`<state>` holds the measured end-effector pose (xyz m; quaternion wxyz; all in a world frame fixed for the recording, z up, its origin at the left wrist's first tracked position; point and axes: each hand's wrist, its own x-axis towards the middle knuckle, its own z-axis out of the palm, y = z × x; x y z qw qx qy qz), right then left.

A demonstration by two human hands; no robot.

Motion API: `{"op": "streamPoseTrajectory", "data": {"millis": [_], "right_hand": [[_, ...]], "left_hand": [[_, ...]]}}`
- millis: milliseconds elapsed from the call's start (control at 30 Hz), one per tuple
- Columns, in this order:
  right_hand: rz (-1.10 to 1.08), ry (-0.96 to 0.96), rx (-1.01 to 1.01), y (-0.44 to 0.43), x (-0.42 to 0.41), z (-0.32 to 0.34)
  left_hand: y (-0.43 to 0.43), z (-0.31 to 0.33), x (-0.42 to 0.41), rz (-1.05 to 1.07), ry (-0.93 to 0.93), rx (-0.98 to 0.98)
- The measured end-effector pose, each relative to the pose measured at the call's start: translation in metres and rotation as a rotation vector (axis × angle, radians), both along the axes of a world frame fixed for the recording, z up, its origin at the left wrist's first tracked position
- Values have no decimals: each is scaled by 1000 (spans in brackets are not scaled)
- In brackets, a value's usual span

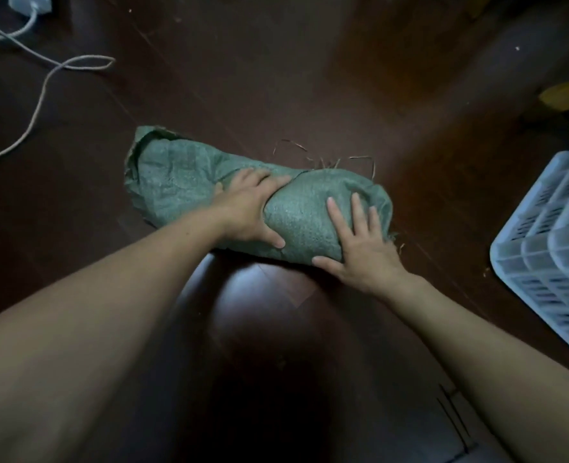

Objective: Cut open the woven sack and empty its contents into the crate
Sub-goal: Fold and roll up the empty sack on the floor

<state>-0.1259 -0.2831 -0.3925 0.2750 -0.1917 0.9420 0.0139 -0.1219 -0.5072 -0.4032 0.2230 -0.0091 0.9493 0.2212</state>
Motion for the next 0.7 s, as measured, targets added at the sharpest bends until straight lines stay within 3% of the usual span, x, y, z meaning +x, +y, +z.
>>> {"op": "streamPoseTrajectory", "data": {"millis": [133,233,433,700], "right_hand": [[-71,-167,-85,2,-14,-5],[-94,-227,-51,-1,-15,-3],[-81,-309,-9,-9,-9,5],[-84,-267,-91,-23,-23,-2]], "left_hand": [[12,3,17,37,78,-183],[28,14,30,104,-30,-307],[17,41,43,100,-296,-263],[-28,24,46,1,-172,-168]]}}
